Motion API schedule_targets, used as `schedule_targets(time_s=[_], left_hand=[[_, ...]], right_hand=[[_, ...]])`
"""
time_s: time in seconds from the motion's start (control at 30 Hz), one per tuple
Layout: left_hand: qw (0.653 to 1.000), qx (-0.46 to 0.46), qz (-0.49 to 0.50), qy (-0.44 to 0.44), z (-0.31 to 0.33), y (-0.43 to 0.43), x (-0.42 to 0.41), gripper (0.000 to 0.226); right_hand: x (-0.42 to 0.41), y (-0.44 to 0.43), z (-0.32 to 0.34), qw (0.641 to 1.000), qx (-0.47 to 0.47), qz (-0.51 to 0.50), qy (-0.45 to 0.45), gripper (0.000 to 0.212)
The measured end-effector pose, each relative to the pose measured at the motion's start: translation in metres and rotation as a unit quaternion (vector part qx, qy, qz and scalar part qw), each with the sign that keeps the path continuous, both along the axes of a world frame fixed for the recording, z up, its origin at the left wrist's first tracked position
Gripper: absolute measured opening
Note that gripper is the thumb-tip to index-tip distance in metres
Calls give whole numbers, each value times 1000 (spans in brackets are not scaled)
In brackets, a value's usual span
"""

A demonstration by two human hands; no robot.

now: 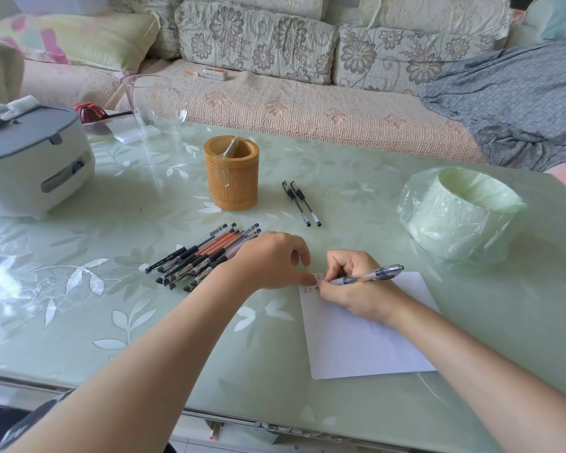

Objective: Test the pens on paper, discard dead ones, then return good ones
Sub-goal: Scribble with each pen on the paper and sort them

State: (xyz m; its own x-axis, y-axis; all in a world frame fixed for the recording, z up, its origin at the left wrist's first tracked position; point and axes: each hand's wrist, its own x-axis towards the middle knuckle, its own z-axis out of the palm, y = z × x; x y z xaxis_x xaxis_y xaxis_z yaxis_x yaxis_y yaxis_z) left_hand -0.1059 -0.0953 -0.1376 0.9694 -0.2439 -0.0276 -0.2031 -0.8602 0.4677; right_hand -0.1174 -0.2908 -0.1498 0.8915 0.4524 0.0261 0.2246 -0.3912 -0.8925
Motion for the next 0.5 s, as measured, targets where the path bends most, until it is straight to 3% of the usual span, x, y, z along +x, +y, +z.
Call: schedule_targets(time_s=[0.5], left_hand=[[1000,-6,-2,-4,-1,1,0,33]], right_hand=[[0,2,0,1000,-14,-4,-1,21]])
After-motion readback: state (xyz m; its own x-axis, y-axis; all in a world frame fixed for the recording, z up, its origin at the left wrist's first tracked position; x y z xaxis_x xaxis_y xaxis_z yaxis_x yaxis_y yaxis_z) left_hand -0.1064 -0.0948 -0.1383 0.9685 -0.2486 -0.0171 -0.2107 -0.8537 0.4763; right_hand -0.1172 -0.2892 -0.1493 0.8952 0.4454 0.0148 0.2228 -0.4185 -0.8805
